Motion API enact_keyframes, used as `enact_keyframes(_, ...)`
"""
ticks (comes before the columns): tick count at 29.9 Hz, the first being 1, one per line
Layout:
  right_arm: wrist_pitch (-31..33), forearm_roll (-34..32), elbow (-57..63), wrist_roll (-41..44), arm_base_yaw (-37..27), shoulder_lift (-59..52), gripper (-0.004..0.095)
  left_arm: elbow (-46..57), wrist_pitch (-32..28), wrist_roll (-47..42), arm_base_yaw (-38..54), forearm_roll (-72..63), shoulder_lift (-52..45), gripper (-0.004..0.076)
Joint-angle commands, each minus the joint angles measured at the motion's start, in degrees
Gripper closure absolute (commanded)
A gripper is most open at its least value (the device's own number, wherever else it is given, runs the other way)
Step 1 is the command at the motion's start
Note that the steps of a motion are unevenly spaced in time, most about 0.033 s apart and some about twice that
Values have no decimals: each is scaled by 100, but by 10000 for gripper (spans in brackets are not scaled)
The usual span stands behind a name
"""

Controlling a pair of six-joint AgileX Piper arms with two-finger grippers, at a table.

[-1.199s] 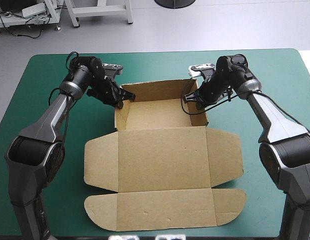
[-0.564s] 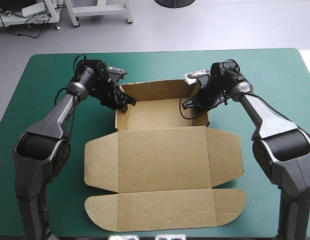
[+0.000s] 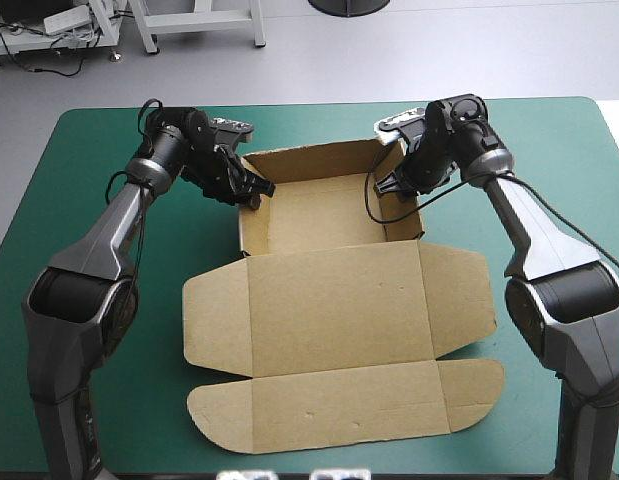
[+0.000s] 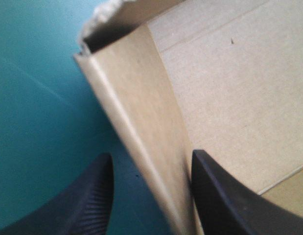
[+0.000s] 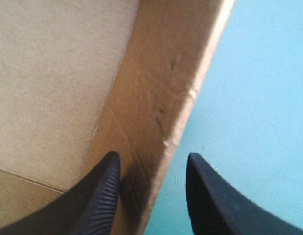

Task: Fold the box

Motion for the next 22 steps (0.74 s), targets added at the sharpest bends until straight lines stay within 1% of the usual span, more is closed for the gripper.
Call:
enact_keyframes(1, 114, -135, -185, -101, -38, -432, 486, -193, 288, -26, 10, -111, -464, 365)
enact_keyframes(7, 114, -102, -185, -77, -38, -521, 486, -326, 288, 21, 10, -86, -658, 366)
enact_keyframes(11, 114, -79, -185, -77, -38, -587, 485, -431, 288, 0, 10, -97, -986, 366)
enact_keyframes(17, 114, 229, -185, -32, -38, -600, 486, -493, 288, -194, 10, -97, -1712, 367)
enact_keyframes(20, 114, 266, -185, -32, -38, -600, 486, -493, 296, -239, 10, -123, -2177, 367)
enact_keyframes(22, 114, 242, -185, -43, -48, -600, 486, -493, 296, -424, 10, -147, -2487, 367)
